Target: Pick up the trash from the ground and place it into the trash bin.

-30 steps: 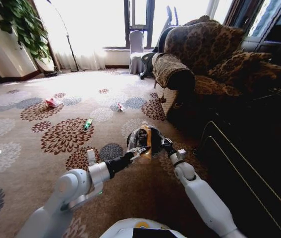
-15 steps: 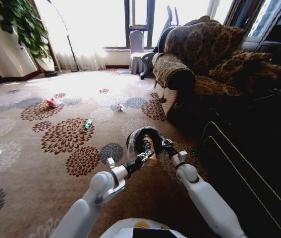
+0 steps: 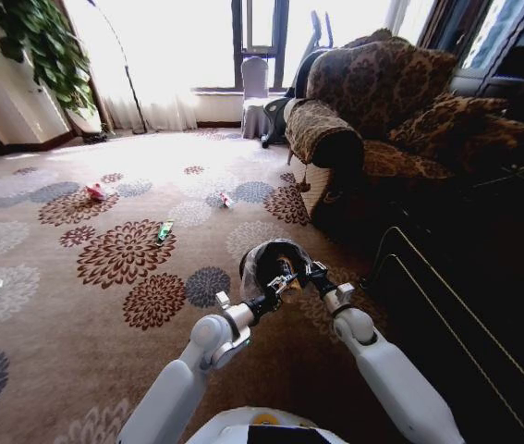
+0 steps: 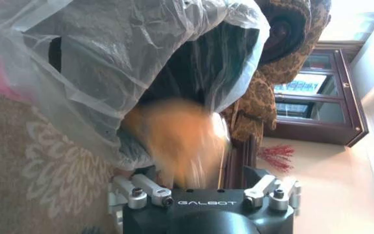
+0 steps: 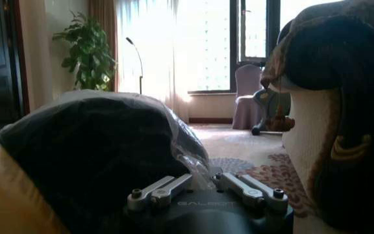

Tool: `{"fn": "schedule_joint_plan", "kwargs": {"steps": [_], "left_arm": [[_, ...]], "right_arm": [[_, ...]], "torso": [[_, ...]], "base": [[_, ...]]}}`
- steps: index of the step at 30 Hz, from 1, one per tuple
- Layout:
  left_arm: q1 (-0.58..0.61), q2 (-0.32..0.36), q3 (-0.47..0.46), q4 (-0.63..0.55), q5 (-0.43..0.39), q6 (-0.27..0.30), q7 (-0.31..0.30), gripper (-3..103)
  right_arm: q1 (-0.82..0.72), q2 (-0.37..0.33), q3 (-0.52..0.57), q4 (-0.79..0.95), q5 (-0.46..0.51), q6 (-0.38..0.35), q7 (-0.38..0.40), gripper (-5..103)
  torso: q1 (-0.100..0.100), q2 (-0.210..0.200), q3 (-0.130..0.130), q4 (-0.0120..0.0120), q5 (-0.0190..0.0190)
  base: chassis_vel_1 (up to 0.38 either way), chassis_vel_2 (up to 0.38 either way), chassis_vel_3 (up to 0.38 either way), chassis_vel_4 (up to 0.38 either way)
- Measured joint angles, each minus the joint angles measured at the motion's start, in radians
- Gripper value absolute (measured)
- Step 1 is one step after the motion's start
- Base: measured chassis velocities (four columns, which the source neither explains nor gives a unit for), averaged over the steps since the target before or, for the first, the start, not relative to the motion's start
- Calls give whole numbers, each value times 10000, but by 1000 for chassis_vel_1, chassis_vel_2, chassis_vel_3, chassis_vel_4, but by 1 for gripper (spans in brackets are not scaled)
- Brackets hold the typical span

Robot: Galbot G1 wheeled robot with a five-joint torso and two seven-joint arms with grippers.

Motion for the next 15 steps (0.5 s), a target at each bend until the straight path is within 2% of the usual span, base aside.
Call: {"fn": "schedule_joint_plan", "kwargs": {"steps": [2, 6, 7, 8, 11, 12, 14, 15], "left_arm": [[121, 2, -22, -50, 9, 47, 97, 100], [267, 106, 83, -212, 344, 215, 308, 100], [347, 200, 219, -297, 753, 235, 586, 100], [485, 395, 507, -408, 1667, 165, 1255, 100], [757, 778, 883, -753, 3449, -16, 2650, 100], [757, 778, 883, -753, 3449, -16, 2650, 100], [892, 1104, 985, -991, 5507, -346, 3923, 100], [901, 1220, 980, -994, 6264, -580, 4321, 100]], "right_arm": [[-31, 1, 32, 12, 3, 0, 2, 0], [-71, -22, 74, 55, 17, 0, 0, 0], [-107, -29, 113, 99, 59, 0, 0, 0], [-197, -20, 231, 214, 155, 0, 1, 0], [-481, -58, 515, 437, 186, 7, 1, 0], [-481, -58, 515, 437, 186, 7, 1, 0], [-862, -209, 791, 665, 152, -49, -3, 0], [-1038, -292, 939, 754, 106, -93, -3, 0]], "torso": [[0, 0, 0, 1, 0], [0, 0, 0, 1, 0], [0, 0, 0, 1, 0], [0, 0, 0, -1, -2], [0, 0, -1, 3, 0], [0, 0, -1, 3, 0], [-1, 0, -1, 1, 1], [-1, 0, -1, 0, 0]], "base": [[0, 0, 0, 0], [0, 0, 0, 0], [0, 0, 0, 0], [0, 0, 0, 0], [0, 0, 0, 0], [0, 0, 0, 0], [0, 0, 0, 0], [0, 0, 0, 0]]}}
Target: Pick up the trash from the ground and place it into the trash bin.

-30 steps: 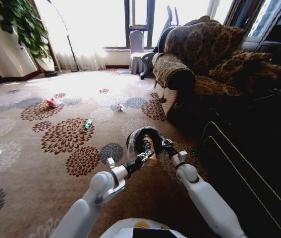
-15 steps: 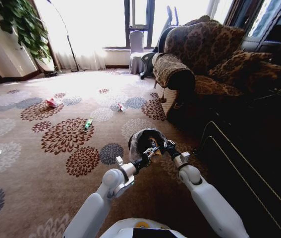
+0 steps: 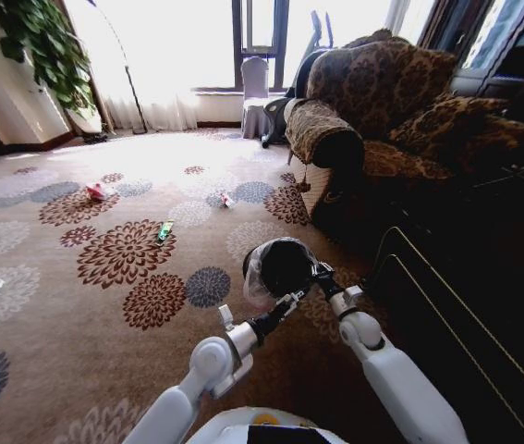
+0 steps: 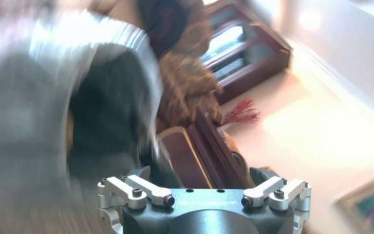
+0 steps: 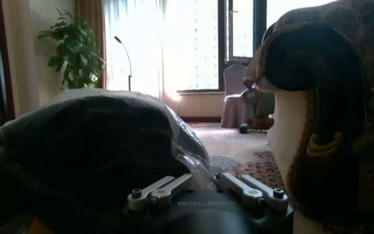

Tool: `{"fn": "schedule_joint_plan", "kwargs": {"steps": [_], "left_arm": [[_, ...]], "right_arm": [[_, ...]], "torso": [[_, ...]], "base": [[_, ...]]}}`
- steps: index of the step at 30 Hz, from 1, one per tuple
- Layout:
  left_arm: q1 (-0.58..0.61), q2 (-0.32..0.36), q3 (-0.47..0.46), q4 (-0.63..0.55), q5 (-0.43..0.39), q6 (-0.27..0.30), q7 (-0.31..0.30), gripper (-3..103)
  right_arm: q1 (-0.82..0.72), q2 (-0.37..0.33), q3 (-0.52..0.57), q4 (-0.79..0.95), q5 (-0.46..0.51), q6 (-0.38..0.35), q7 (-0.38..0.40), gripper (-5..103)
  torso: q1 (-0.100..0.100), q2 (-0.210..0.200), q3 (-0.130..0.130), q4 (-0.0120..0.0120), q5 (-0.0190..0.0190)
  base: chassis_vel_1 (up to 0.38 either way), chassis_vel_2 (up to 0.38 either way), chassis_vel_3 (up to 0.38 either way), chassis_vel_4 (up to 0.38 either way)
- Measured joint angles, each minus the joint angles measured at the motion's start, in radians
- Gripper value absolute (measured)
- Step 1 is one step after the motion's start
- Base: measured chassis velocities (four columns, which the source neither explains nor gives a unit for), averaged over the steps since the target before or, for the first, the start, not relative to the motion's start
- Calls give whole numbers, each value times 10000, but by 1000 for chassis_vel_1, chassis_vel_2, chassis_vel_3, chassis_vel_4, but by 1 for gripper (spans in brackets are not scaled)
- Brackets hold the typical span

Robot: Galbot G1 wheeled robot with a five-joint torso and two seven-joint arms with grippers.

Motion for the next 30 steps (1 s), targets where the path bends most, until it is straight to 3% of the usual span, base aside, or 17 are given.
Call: {"fn": "schedule_joint_plan", "kwargs": {"steps": [1, 3, 5, 6, 7, 8, 10, 11, 14, 17, 18, 22, 24, 27, 30], "left_arm": [[0, 0, 0, 0, 0, 0, 0, 100], [2, 431, -342, 55, 2406, -946, 1185, 100], [14, 547, -492, 44, 2896, -1264, 1514, 100], [25, 757, -855, -25, 3996, -1966, 2225, 100], [7, 828, -1045, -53, 4641, -2363, 2491, 100], [7, 828, -1045, -53, 4641, -2363, 2491, 100], [-248, 964, -1836, 0, 6532, -3348, 2442, 100], [-407, 1033, -2184, 150, 6964, -3600, 2203, 100], [-772, 1135, -2646, 680, 7495, -3884, 1511, 100], [-1628, 1034, -2944, 2292, 8276, -4134, 502, 100], [-1628, 1034, -2944, 2292, 8276, -4134, 502, 100], [-2742, 943, -2554, 4916, 9085, -4547, -39, 100], [-2843, 926, -2491, 5149, 9111, -4599, -79, 100], [-3287, 612, -2236, 6609, 8930, -4839, -477, 100], [-3179, 543, -2358, 6802, 8824, -4468, -459, 100]], "right_arm": [[0, 0, 0, 0, 0, 0, 0, 0], [-618, -200, 489, 322, -70, -91, 10, 0], [-793, -235, 592, 438, -70, -136, 12, 0], [-1322, -314, 864, 806, -89, -320, 9, 0], [-1555, -323, 1001, 982, -125, -424, 1, 0], [-1555, -323, 1001, 982, -125, -424, 1, 0], [-2315, -262, 1538, 1562, -238, -583, 3, 0], [-2597, -181, 1779, 1802, -295, -592, 3, 0], [-2972, 8, 2156, 2132, -393, -593, 9, 0], [-3650, 433, 2516, 2698, -643, -531, 3, 0], [-3650, 433, 2516, 2698, -643, -531, 3, 0], [-4429, 977, 2726, 3239, -974, -344, 7, 0], [-4520, 1048, 2741, 3304, -1011, -321, 6, 0], [-4871, 1487, 2728, 3497, -1406, -50, 4, 0], [-4851, 1576, 2608, 3474, -1603, 64, 4, 0]], "torso": [[0, 0, 0, 0, 0], [1, 0, 1, -6, -2], [1, 0, 1, -3, -4], [1, 0, 1, 0, -1], [0, 0, 0, 1, 1], [0, 0, 0, 1, 1], [0, 0, -1, -2, -4], [-1, 0, -1, -4, -4], [0, 0, 0, -3, -1], [0, 0, 0, 1, -1], [0, 0, 0, 1, -1], [1, -1, 2, -1, -7], [1, -1, 3, -2, -6], [1, -2, 2, -4, -6], [1, -2, 2, 1, -3]], "base": [[0, 0, 0, 0], [0, 0, 0, 0], [0, 0, 0, 0], [0, 0, 0, 0], [0, 0, 0, 0], [0, 0, 0, 0], [0, 0, 0, 0], [0, 0, 0, 0], [0, 0, 0, 0], [0, 0, 0, 0], [0, 0, 0, 0], [0, 0, 0, 0], [0, 0, 0, 0], [0, 0, 0, 0], [0, 0, 0, 0]]}}
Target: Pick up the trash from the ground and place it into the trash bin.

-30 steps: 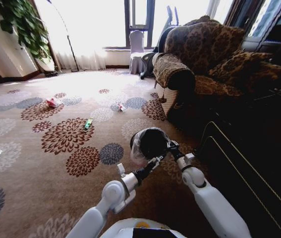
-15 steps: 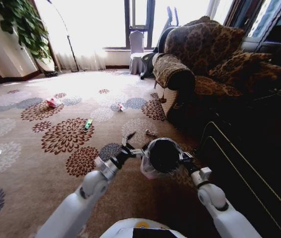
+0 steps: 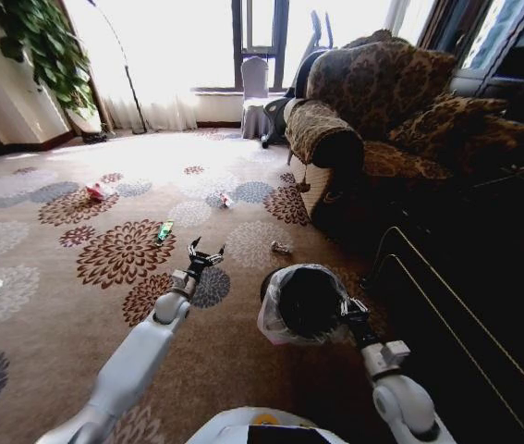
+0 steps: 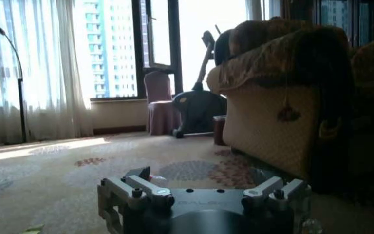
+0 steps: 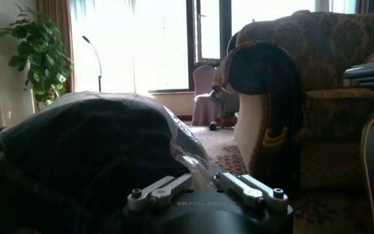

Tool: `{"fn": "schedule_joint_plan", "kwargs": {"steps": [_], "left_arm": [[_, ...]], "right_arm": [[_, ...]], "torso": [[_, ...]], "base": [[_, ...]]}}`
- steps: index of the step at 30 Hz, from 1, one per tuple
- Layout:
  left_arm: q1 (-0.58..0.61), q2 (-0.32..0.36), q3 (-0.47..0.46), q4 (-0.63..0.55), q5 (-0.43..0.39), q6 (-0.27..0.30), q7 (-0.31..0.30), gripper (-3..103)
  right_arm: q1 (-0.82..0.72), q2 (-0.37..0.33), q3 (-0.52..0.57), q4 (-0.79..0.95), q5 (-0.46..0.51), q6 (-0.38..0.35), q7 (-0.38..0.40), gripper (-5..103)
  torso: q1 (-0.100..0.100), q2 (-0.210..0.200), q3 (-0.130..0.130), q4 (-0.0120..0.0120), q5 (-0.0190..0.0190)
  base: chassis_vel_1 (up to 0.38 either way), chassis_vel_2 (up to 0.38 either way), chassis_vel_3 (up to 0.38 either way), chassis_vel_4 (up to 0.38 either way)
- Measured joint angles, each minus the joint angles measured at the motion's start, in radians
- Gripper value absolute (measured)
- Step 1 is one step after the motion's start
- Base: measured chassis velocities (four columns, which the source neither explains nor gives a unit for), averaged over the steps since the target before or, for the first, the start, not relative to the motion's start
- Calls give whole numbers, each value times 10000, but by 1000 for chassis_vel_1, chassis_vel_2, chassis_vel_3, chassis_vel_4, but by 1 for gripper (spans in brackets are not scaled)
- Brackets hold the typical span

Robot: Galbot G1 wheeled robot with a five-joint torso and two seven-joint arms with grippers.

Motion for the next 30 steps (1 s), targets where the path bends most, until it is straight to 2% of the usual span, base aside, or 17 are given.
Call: {"fn": "schedule_joint_plan", "kwargs": {"steps": [2, 4, 16, 22, 27, 30], "left_arm": [[49, -2, -42, 187, -55, 294, 47, 100], [62, 12, -44, 316, -84, 355, 96, 100], [-144, 441, 169, 630, -398, 462, 354, 100], [-206, 527, 93, 774, -574, 455, 721, 101], [-442, 522, 181, 1108, -622, 442, 1036, 94], [-542, 516, 218, 1258, -612, 442, 1078, 97]], "right_arm": [[-41, 77, -68, -6, -103, 41, -2, 0], [-86, 135, -102, 0, -164, 74, -3, 0], [-68, 613, -538, -83, -601, 181, 0, 0], [195, 473, -1040, -213, -616, 115, -2, 0], [433, 235, -1297, -282, -518, 26, -1, 0], [543, 205, -1395, -313, -513, 22, 0, 0]], "torso": [[0, 0, 1, 4, 3], [0, 0, 0, 3, -2], [0, 0, -1, -2, 0], [0, 0, 0, 1, 1], [0, 0, 0, -2, 0], [0, 0, 0, -6, 0]], "base": [[0, 0, 0, 0], [0, 0, 0, 0], [-8, -7, -9, -9], [-70, -64, -68, -67], [-92, -88, -86, -94], [-123, -109, -104, -122]]}}
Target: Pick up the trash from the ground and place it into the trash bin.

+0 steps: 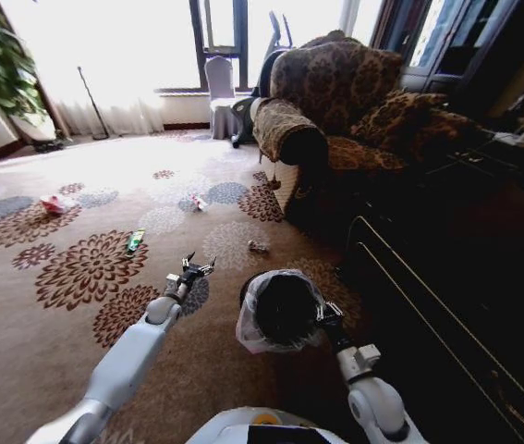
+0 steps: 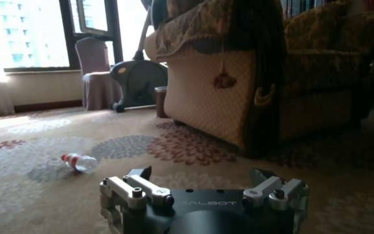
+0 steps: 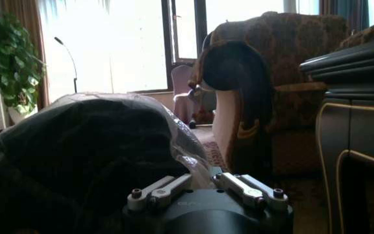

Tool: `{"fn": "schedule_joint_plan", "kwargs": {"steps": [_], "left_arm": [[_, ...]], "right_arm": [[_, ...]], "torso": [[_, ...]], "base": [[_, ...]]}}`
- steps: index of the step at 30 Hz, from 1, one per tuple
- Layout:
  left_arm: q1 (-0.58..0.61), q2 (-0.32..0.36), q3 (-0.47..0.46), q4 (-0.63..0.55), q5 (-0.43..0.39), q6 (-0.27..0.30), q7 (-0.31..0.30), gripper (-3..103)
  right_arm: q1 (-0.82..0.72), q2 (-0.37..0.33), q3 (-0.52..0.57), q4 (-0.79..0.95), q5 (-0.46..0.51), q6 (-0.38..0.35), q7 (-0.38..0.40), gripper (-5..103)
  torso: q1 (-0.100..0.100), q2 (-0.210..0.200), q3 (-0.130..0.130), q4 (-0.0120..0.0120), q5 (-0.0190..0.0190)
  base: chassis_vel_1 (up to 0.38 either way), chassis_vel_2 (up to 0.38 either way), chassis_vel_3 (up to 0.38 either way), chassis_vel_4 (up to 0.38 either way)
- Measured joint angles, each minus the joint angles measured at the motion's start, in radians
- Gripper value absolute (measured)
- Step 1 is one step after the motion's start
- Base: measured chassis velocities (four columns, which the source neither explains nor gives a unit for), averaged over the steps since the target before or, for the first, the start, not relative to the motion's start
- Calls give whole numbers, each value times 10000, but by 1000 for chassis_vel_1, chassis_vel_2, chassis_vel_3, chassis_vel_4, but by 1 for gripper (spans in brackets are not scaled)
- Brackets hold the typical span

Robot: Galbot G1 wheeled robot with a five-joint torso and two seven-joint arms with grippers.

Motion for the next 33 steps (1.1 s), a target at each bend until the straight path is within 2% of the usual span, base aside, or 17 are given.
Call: {"fn": "schedule_joint_plan", "kwargs": {"steps": [7, 10, 16, 25, 27, 28, 33], "left_arm": [[-485, -173, 218, 1023, 143, -46, 126, 99], [-754, -445, 373, 1656, 141, -337, 204, 100], [-903, -675, 460, 2173, 287, -438, 170, 100], [-868, -768, 435, 2350, 204, -198, -396, 100], [-917, -788, 407, 2507, 511, -7, -563, 100], [-964, -787, 412, 2600, 534, 31, -576, 103], [-1266, -805, 509, 3067, 449, 162, -391, 96]], "right_arm": [[81, -71, -205, -132, -14, -23, 0, 0], [143, -32, -308, -187, -38, -58, 0, 0], [288, 47, -520, -332, -64, -57, 1, 0], [281, 116, -710, -405, -46, -1, -4, 0], [274, 129, -713, -401, -51, 6, -2, 0], [238, 153, -733, -376, -58, 22, -2, 0], [76, 268, -780, -329, -265, 286, -3, 0]], "torso": [[1, 0, 1, 2, 1], [0, 0, 0, -4, 1], [0, 2, -1, 1, 1], [-2, 2, -2, 8, 3], [-1, 2, -1, 5, 1], [0, 2, 0, 3, -1], [1, 2, 2, 3, 6]], "base": [[-128, -115, -115, -136], [-100, -114, -130, -137], [-82, -62, -51, -80], [-75, 93, 97, -104], [-194, 182, 166, -195], [-224, 189, 213, -202], [-194, 233, 199, -228]]}}
